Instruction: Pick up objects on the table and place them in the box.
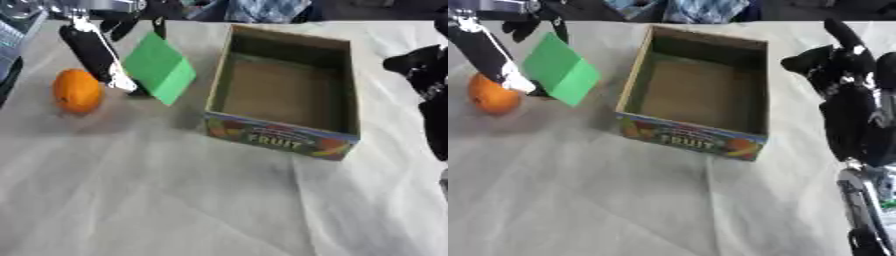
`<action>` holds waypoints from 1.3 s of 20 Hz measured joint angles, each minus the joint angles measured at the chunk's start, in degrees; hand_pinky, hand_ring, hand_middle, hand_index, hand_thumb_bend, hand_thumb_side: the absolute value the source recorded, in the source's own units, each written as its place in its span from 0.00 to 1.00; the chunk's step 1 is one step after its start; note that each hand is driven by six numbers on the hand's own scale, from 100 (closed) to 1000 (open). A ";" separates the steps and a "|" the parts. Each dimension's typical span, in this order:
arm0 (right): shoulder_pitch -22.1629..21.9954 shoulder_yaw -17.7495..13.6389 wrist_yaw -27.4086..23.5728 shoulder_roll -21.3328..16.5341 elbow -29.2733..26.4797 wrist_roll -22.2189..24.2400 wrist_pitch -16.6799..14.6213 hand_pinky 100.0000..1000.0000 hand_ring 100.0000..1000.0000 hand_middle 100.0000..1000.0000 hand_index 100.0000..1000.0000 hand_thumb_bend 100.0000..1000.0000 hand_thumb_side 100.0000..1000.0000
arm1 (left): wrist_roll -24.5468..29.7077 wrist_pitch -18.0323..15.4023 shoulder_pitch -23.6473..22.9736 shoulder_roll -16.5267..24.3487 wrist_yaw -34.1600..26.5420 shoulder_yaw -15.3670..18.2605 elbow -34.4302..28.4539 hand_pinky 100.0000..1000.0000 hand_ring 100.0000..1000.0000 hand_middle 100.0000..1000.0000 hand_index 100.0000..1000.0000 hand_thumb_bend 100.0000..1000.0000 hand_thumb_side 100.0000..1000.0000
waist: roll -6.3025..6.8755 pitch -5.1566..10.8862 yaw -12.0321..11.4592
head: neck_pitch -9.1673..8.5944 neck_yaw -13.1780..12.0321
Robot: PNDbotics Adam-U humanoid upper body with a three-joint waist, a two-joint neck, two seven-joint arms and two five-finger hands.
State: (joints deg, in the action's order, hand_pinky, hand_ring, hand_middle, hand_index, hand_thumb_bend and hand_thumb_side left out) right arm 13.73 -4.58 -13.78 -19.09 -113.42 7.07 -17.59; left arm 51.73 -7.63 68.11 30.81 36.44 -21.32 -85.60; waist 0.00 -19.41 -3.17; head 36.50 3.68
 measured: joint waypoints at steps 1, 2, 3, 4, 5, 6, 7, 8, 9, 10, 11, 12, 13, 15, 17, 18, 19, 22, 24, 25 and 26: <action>0.14 0.00 -0.04 0.00 0.00 0.01 0.01 0.78 0.68 0.56 0.96 0.29 1.00 | -0.25 0.56 0.22 -0.59 0.22 0.15 0.02 0.22 0.26 1.00 0.29 0.00 0.00 | 0.06 0.00 0.13 | -0.16 -0.02; 0.26 0.01 -0.12 0.00 0.00 0.03 0.03 0.78 0.68 0.56 0.96 0.29 1.00 | -0.61 1.04 0.44 -1.13 0.50 0.30 0.07 0.21 0.26 1.00 0.29 0.00 0.01 | 0.12 -0.01 0.23 | -0.33 -0.04; 0.38 0.01 -0.17 0.00 0.00 0.07 0.07 0.78 0.68 0.56 0.96 0.29 1.00 | -1.03 1.48 0.71 -1.64 0.79 0.41 0.14 0.20 0.25 1.00 0.28 0.00 0.02 | 0.19 -0.02 0.38 | -0.36 -0.06; 0.39 0.01 -0.20 0.00 0.00 0.12 0.12 0.78 0.68 0.56 0.96 0.29 1.00 | -1.52 1.91 1.07 -2.25 1.09 0.51 0.42 0.20 0.25 1.00 0.28 0.00 0.03 | 0.24 -0.03 0.47 | -0.37 -0.11; 0.43 0.02 -0.22 0.00 0.00 0.18 0.19 0.78 0.68 0.56 0.96 0.29 1.00 | -2.15 2.33 1.44 -2.90 1.39 0.75 0.77 0.19 0.25 1.00 0.28 0.00 0.04 | 0.25 -0.08 0.62 | -0.38 -0.19; 0.48 0.02 -0.25 0.01 0.00 0.23 0.24 0.78 0.68 0.56 0.96 0.29 1.00 | -2.92 2.76 1.81 -3.57 1.67 0.95 1.17 0.19 0.24 1.00 0.28 0.00 0.05 | 0.24 -0.13 0.80 | -0.39 -0.26; 0.61 0.03 -0.28 0.02 0.00 0.27 0.27 0.78 0.68 0.56 0.96 0.29 1.00 | -3.85 3.19 2.16 -4.25 1.92 1.15 1.59 0.19 0.24 1.00 0.28 0.00 0.06 | 0.23 -0.22 0.94 | -0.42 -0.31; 0.77 0.03 -0.34 0.05 0.00 0.31 0.32 0.78 0.68 0.56 0.96 0.29 1.00 | -4.85 3.56 2.48 -4.89 2.13 1.24 2.03 0.19 0.24 1.00 0.28 0.00 0.06 | 0.23 -0.33 1.03 | -0.58 -0.42; 0.90 0.03 -0.41 0.14 0.00 0.37 0.38 0.78 0.68 0.56 0.96 0.29 1.00 | -5.85 3.90 2.66 -5.49 2.36 1.31 2.47 0.18 0.24 1.00 0.28 0.00 0.06 | 0.23 -0.40 1.14 | -0.79 -0.49; 0.91 0.04 -0.44 0.16 0.00 0.44 0.45 0.78 0.68 0.56 0.97 0.29 1.00 | -6.82 4.17 2.79 -6.06 2.61 1.38 2.96 0.17 0.23 1.00 0.27 0.00 0.07 | 0.22 -0.43 1.23 | -0.86 -0.53; 0.94 0.05 -0.45 0.17 0.00 0.49 0.49 0.78 0.68 0.56 0.97 0.29 1.00 | -7.78 4.41 2.97 -6.56 2.95 1.40 3.44 0.17 0.23 1.00 0.27 0.00 0.08 | 0.21 -0.45 1.37 | -0.87 -0.58; 1.01 0.06 -0.47 0.19 0.00 0.52 0.53 0.78 0.68 0.56 0.97 0.30 1.00 | -8.78 4.65 3.10 -7.07 3.28 1.41 3.90 0.15 0.22 1.00 0.27 0.00 0.10 | 0.21 -0.48 1.53 | -0.89 -0.71; 1.20 0.07 -0.50 0.21 0.00 0.59 0.59 0.78 0.68 0.56 0.97 0.30 1.00 | -9.88 4.93 3.13 -7.59 3.59 1.42 4.36 0.15 0.21 1.00 0.27 0.00 0.10 | 0.21 -0.58 1.71 | -0.93 -0.82; 1.45 0.16 -0.60 0.36 0.00 0.72 0.73 0.78 0.68 0.56 0.97 0.29 1.00 | -12.35 5.57 3.14 -8.68 4.06 1.42 5.24 0.16 0.22 1.00 0.27 0.00 0.16 | 0.17 -0.83 2.01 | -1.23 -1.04; 1.53 0.35 -0.72 0.71 0.00 0.83 0.83 0.78 0.68 0.56 0.97 0.30 1.00 | -15.42 6.40 3.16 -10.12 4.09 1.43 6.33 0.15 0.21 1.00 0.27 0.00 0.21 | 0.03 -0.88 2.23 | -1.32 -1.19; 1.70 0.39 -0.76 0.81 0.00 0.92 0.93 0.78 0.68 0.56 0.97 0.29 1.00 | -17.08 6.87 3.18 -10.97 4.09 1.42 7.08 0.15 0.21 1.00 0.27 0.00 0.21 | -0.07 -0.92 2.35 | -1.32 -1.27; 1.83 0.40 -0.79 0.93 0.00 1.01 1.02 0.78 0.68 0.56 0.97 0.29 1.00 | -18.65 7.20 3.18 -11.83 4.10 1.38 7.91 0.15 0.21 1.00 0.27 0.00 0.21 | -0.12 -0.98 2.43 | -1.32 -1.30; 1.88 0.43 -0.89 1.18 0.00 1.25 1.26 0.78 0.68 0.56 0.97 0.30 1.00 | -22.46 7.30 3.18 -13.69 4.48 0.74 10.32 0.15 0.21 1.00 0.27 0.00 0.22 | -0.08 -1.05 2.46 | -1.31 -1.38; 1.88 0.46 -0.90 1.21 0.00 1.39 1.40 0.78 0.68 0.56 0.97 0.30 1.00 | -24.55 6.77 3.18 -14.73 4.99 0.25 11.72 0.15 0.21 1.00 0.27 0.00 0.20 | -0.08 -1.07 2.50 | -1.31 -1.42; 1.88 0.53 -0.91 1.24 0.00 1.47 1.49 0.78 0.68 0.56 0.97 0.30 1.00 | -25.48 6.42 3.18 -15.16 5.36 -0.02 12.16 0.15 0.21 1.00 0.27 0.00 0.19 | -0.08 -1.07 2.57 | -1.31 -1.43; 1.89 0.59 -0.92 1.28 0.00 1.50 1.52 0.78 0.68 0.56 0.97 0.29 1.00 | -26.34 6.04 3.18 -15.53 5.80 -0.27 12.48 0.15 0.21 1.00 0.26 0.00 0.18 | -0.08 -1.08 2.69 | -1.30 -1.43</action>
State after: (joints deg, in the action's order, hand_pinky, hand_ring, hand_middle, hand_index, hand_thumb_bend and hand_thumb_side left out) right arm 15.62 -3.99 -14.70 -17.81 -113.42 8.57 -16.06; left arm 25.38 -1.59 71.29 15.28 42.25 -21.59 -73.12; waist -0.08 -20.49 -0.48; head 35.19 2.25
